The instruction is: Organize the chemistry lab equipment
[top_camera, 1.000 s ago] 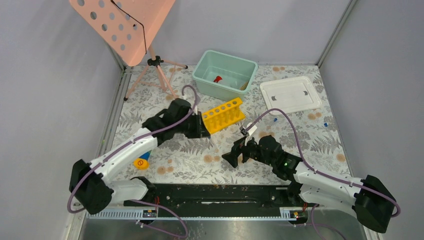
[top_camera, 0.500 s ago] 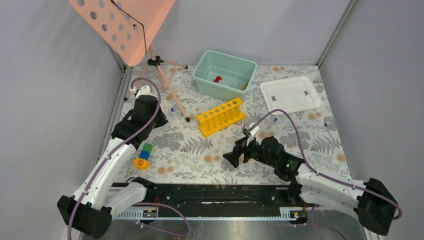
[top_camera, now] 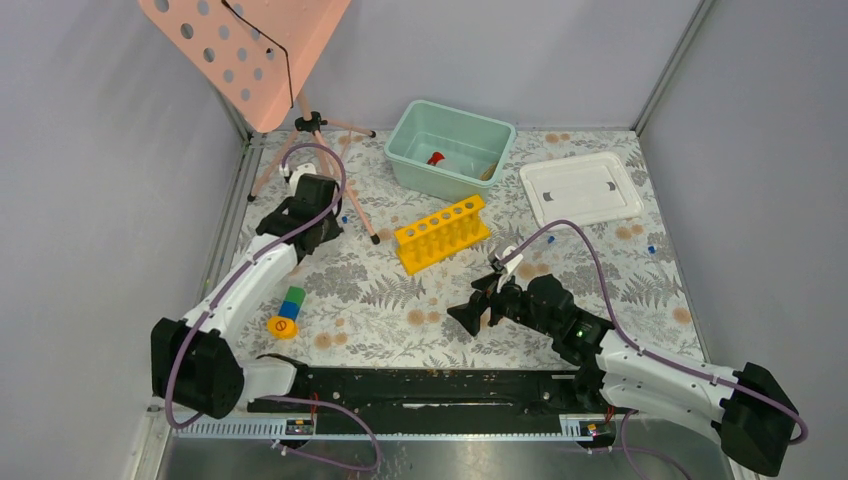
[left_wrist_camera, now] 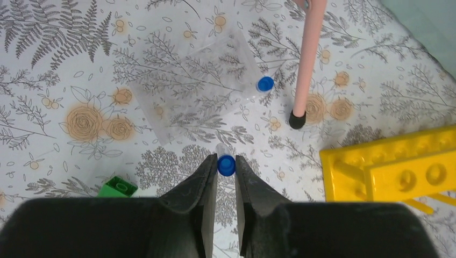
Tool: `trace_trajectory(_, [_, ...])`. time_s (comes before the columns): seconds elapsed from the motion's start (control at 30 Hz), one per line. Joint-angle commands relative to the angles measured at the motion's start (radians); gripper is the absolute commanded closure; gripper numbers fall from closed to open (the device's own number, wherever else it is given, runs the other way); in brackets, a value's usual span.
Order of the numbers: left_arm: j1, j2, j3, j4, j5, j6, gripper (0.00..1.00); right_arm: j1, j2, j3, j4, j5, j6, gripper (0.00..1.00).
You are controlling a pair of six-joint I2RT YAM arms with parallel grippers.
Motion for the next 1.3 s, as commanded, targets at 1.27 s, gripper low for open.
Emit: trace_trajectory(1.27, [0.023,0.168,0.019,0.256,-0.053,0.009,0.85,0.007,-0.048,-0.002,0.017,0.006,-0.002,0.0])
